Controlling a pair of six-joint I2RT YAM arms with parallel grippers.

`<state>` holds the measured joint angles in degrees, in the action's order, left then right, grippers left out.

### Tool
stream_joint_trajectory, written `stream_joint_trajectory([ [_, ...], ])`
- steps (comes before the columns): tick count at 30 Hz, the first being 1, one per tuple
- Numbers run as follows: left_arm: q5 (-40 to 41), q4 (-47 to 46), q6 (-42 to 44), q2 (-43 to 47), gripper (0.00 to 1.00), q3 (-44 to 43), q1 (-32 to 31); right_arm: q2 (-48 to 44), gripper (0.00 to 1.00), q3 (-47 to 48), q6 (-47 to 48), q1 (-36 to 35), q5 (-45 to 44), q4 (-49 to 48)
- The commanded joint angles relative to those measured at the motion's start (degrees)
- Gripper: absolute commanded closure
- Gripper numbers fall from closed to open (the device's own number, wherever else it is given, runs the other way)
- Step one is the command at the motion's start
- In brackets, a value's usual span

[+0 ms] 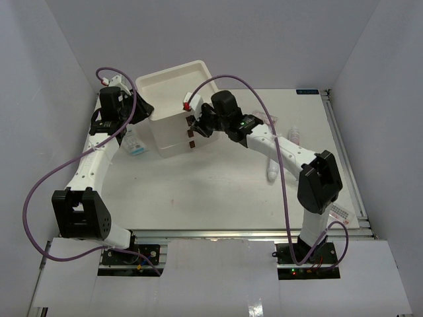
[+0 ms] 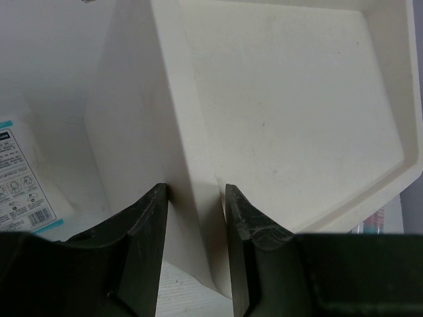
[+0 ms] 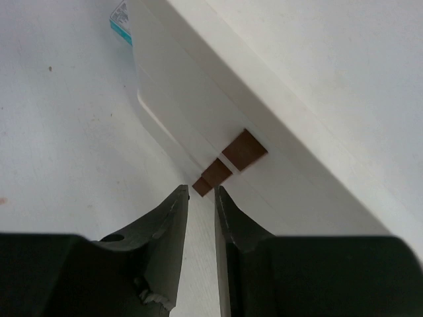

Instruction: Organize the makeup

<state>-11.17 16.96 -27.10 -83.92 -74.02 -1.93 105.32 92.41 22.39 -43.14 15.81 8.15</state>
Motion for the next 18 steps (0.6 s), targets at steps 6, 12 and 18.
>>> stream_joint_trajectory([
  [6,-10.07,4.67,-1.34,-0.30,0.73,3.34,-1.74,-1.16,0.41,-8.67,-25.72,0.96,-8.31,-13.66],
  [12,-10.69,4.22,-1.99,-0.28,0.73,3.71,-1.76,6.08,0.37,-3.56,-33.96,1.04,-14.93,-14.51],
  [18,-11.39,3.67,-2.47,-0.33,0.73,4.12,-1.76,10.30,0.37,0.51,-38.26,0.28,-19.78,-14.24],
])
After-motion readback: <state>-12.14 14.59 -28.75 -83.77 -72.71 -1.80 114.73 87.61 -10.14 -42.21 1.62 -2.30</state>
